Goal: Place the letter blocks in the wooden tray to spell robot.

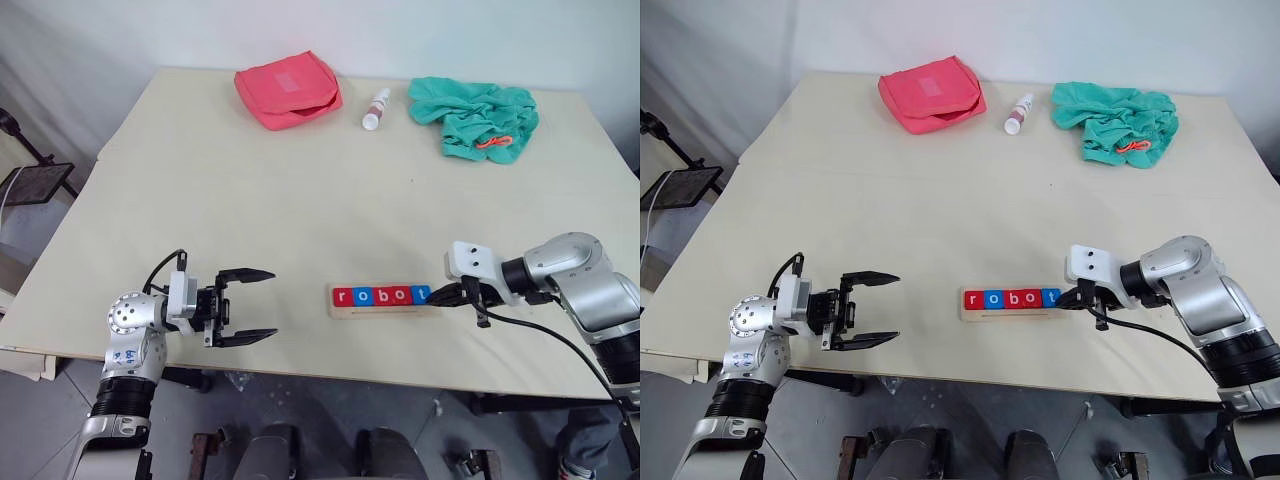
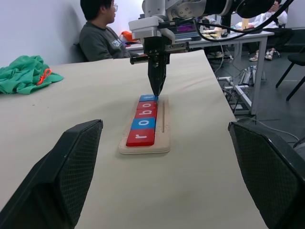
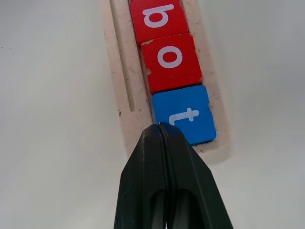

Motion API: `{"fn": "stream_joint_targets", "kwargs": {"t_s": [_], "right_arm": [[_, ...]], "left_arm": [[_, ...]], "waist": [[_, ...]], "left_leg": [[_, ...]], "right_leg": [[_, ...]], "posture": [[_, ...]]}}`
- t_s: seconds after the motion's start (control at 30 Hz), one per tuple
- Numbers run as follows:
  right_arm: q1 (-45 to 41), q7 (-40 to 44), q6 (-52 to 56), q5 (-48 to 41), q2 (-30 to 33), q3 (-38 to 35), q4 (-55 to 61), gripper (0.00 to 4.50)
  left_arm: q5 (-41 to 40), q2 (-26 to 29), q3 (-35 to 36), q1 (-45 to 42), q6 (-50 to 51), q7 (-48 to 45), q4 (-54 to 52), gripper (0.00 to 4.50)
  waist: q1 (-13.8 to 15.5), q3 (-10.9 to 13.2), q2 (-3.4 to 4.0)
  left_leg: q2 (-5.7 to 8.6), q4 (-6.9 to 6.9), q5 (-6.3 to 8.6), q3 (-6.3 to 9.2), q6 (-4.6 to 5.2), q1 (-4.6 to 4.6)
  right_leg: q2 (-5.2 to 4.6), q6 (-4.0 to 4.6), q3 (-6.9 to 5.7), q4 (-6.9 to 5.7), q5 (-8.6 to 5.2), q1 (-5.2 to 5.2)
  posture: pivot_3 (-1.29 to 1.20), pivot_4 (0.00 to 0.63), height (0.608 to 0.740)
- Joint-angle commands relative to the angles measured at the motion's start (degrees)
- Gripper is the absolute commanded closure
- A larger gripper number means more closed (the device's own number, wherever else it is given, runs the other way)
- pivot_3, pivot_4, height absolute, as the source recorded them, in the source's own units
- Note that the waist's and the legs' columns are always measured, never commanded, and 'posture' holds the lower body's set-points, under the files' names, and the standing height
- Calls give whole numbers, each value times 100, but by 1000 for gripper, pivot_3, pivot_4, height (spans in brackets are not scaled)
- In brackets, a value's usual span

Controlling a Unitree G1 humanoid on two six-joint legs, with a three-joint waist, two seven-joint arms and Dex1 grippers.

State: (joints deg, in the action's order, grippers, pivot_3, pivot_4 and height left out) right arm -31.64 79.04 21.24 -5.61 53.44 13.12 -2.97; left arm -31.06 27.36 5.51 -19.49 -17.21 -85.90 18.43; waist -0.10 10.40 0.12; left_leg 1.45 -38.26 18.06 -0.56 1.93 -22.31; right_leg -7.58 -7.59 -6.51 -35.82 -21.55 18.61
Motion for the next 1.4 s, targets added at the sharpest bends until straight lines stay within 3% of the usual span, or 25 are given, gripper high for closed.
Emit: {"fn": "stream_joint_targets", "kwargs": {"t_s": [0.03, 0.13, 0.23, 0.53, 0.63, 0.87, 1.17, 1.4], "right_arm": [[-86, -79, 102, -87, 46, -196, 219, 4478], [-9, -137, 355, -360, 148, -515, 552, 4478], [491, 80, 152, -776, 374, -1006, 873, 3882], [1840, 540, -834, -1770, 346, -2481, 383, 839], [2120, 766, -1210, -1917, 333, -2743, -99, 9], [2462, 1128, -1947, -2043, 342, -3093, -1293, 9], [2124, 1311, -2724, -2293, 167, -3401, -2804, 9], [1951, 1346, -3499, -2774, 211, -3104, -3222, 9]], "left_arm": [[-8, 38, 13, -15, -36, -66, -111, 0], [0, 33, 9, -63, -29, -49, -90, 0], [8, 14, 18, -75, 28, 74, -147, 0], [353, -74, 195, -246, -332, 877, 37, 0], [256, 61, 287, -329, -442, 646, 286, 0], [-75, 149, 583, -419, -122, 482, 637, 0], [-403, 183, 888, -508, 310, 102, 875, 0], [-391, 152, 955, -641, 368, -70, 1060, 0]], "waist": [[-1, 0, 0], [2, 0, 0], [26, 0, 0], [129, 3, -6], [130, 3, -6], [134, 3, -6], [122, 4, -7], [118, 3, -7]], "left_leg": [[0, 0, 0, 0, 0, 0], [0, 0, 0, -1, 0, 0], [0, 1, 0, 3, 0, -1], [6, 1, 1, 4, 2, -1], [4, 1, 1, -3, 2, 1], [1, 1, 1, -10, 2, 4], [0, 2, 1, -13, 2, 5], [-1, 1, 1, -15, 2, 5]], "right_leg": [[0, 0, -1, 0, 0, 0], [0, 0, 0, 0, 0, 1], [0, 0, 1, 0, 0, 0], [-2, -1, -16, 6, 1, -7], [-1, -1, -19, 8, 1, -8], [-2, -1, -23, 7, 1, -9], [-1, -1, -27, 8, 1, -9], [-2, -1, -29, 9, 0, -10]], "posture": [[0, 150, 740], [0, 150, 740], [0, 150, 740], [0, 150, 740], [0, 150, 740], [0, 150, 740], [0, 150, 740], [0, 150, 740]]}}
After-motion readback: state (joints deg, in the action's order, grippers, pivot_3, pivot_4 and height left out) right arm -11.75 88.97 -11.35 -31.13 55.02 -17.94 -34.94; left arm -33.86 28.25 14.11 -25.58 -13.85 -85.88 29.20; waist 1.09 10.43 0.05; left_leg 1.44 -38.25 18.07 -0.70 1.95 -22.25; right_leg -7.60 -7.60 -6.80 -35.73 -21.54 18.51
